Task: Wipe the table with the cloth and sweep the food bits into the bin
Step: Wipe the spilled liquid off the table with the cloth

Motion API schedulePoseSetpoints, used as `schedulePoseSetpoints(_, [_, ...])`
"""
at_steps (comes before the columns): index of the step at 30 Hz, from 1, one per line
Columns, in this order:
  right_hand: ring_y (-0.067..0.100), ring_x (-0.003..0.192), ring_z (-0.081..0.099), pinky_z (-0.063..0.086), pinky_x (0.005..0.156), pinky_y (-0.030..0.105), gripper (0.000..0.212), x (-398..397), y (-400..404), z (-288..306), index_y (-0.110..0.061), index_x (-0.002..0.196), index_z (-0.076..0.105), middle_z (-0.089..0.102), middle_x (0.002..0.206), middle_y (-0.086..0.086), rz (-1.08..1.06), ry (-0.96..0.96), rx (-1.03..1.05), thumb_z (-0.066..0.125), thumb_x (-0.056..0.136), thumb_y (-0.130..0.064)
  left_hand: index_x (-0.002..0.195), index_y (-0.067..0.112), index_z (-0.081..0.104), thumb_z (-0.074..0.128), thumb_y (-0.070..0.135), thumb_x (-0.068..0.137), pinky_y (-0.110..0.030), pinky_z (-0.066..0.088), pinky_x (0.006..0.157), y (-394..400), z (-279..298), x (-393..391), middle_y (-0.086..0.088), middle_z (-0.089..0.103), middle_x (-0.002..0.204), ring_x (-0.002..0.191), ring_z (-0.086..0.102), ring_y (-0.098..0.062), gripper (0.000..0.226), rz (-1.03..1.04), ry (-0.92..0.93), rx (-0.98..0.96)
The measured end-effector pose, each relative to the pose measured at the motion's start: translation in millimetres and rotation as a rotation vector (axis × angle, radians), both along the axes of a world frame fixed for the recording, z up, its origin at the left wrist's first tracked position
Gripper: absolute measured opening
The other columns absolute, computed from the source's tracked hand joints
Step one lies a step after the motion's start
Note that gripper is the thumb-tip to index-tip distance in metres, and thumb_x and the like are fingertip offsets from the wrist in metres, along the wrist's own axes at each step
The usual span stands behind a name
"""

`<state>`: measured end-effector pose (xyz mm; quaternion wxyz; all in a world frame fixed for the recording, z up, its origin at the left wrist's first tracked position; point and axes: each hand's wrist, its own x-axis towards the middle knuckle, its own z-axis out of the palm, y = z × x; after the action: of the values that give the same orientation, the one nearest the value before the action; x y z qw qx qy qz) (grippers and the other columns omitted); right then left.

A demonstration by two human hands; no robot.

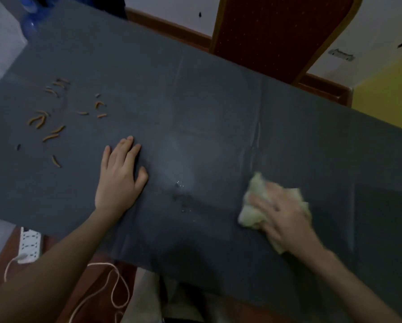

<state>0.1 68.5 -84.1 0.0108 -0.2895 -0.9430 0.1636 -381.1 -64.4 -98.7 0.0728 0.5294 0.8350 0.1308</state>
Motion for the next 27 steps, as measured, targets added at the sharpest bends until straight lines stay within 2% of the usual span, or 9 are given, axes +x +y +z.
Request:
schedulePoseSetpoints(3, [0.042, 0.123, 0.045, 0.036, 0.104, 0.048, 0.060, 39, 29, 6, -0.015, 0.139, 0.048, 0.045, 0.137, 0.020, -0.370, -0.028, 0.007, 0.032, 0.098, -0.055, 0.138, 0.005, 0.044, 0.040, 0.031, 0.091, -0.046, 0.010, 0.122, -2, -3, -1, -0.012, 0.035, 0.153, 0.144, 0.028, -0.026, 0.054, 0.002, 0.000, 0.018])
schedulePoseSetpoints(5, [0.041, 0.119, 0.047, 0.040, 0.099, 0.050, 0.060, 35, 35, 7, -0.012, 0.140, 0.048, 0.046, 0.131, 0.019, -0.445, -0.040, 0.009, 0.035, 0.099, -0.054, 0.137, 0.005, 0.045, 0.039, 0.031, 0.091, -0.047, 0.011, 0.121, -2, -5, -1, -0.012, 0.035, 0.153, 0.143, 0.029, -0.026, 0.053, -0.004, -0.008, 0.035])
schedulePoseSetpoints(7, [0.042, 0.123, 0.046, 0.037, 0.102, 0.048, 0.058, 13, 27, 8, -0.012, 0.140, 0.050, 0.045, 0.137, 0.021, -0.266, -0.041, 0.036, 0.043, 0.097, -0.049, 0.137, 0.004, 0.045, 0.039, 0.031, 0.092, -0.048, 0.011, 0.121, -2, -7, -2, -0.013, 0.035, 0.152, 0.143, 0.029, -0.027, 0.053, -0.007, -0.003, 0.045])
schedulePoseSetpoints(11, [0.036, 0.140, 0.035, 0.025, 0.116, 0.046, 0.057, -74, -26, 5, -0.022, 0.142, 0.051, 0.040, 0.150, 0.019, 0.377, -0.002, -0.003, 0.058, 0.091, -0.046, 0.137, 0.005, 0.046, 0.041, 0.030, 0.092, -0.047, 0.012, 0.121, -2, -6, -3, -0.012, 0.036, 0.152, 0.143, 0.029, -0.026, 0.051, -0.006, -0.001, 0.049])
schedulePoseSetpoints(13, [0.035, 0.142, 0.033, 0.024, 0.117, 0.049, 0.057, -129, -51, -2, -0.022, 0.142, 0.050, 0.037, 0.152, 0.019, 0.532, -0.005, 0.014, 0.058, 0.090, -0.045, 0.137, 0.006, 0.046, 0.041, 0.027, 0.093, -0.047, 0.012, 0.121, -2, -8, -3, -0.012, 0.036, 0.152, 0.143, 0.029, -0.026, 0.049, -0.009, -0.001, 0.052])
schedulePoseSetpoints(15, [0.035, 0.142, 0.032, 0.026, 0.115, 0.050, 0.053, -170, -52, -7, -0.021, 0.138, 0.051, 0.035, 0.153, 0.020, 0.555, 0.012, 0.038, 0.056, 0.090, -0.044, 0.138, 0.006, 0.046, 0.040, 0.023, 0.094, -0.047, 0.013, 0.121, -3, -9, -4, -0.012, 0.036, 0.153, 0.143, 0.029, -0.026, 0.048, -0.010, -0.005, 0.050])
schedulePoseSetpoints(18, [0.038, 0.134, 0.042, 0.032, 0.111, 0.047, 0.051, -186, -16, -12, -0.018, 0.135, 0.056, 0.042, 0.147, 0.022, 0.399, 0.074, 0.021, 0.056, 0.091, -0.045, 0.138, 0.006, 0.045, 0.038, 0.021, 0.095, -0.047, 0.013, 0.121, -1, -9, -3, -0.011, 0.036, 0.153, 0.143, 0.029, -0.026, 0.047, -0.011, -0.016, 0.055])
schedulePoseSetpoints(22, [0.041, 0.120, 0.048, 0.038, 0.100, 0.045, 0.054, -147, 52, -12, -0.021, 0.137, 0.053, 0.047, 0.141, 0.021, -0.045, 0.026, 0.116, 0.058, 0.090, -0.047, 0.138, 0.007, 0.045, 0.038, 0.021, 0.095, -0.046, 0.011, 0.121, -1, -6, -2, -0.010, 0.035, 0.153, 0.144, 0.027, -0.025, 0.046, -0.001, -0.027, 0.057])
schedulePoseSetpoints(27, [0.037, 0.125, 0.041, 0.037, 0.100, 0.048, 0.058, -82, 55, -6, -0.022, 0.144, 0.042, 0.042, 0.140, 0.019, -0.519, 0.006, 0.102, 0.045, 0.094, -0.051, 0.137, 0.006, 0.045, 0.039, 0.021, 0.095, -0.046, 0.011, 0.121, -2, -6, -3, -0.011, 0.036, 0.152, 0.143, 0.028, -0.026, 0.046, 0.000, -0.021, 0.049])
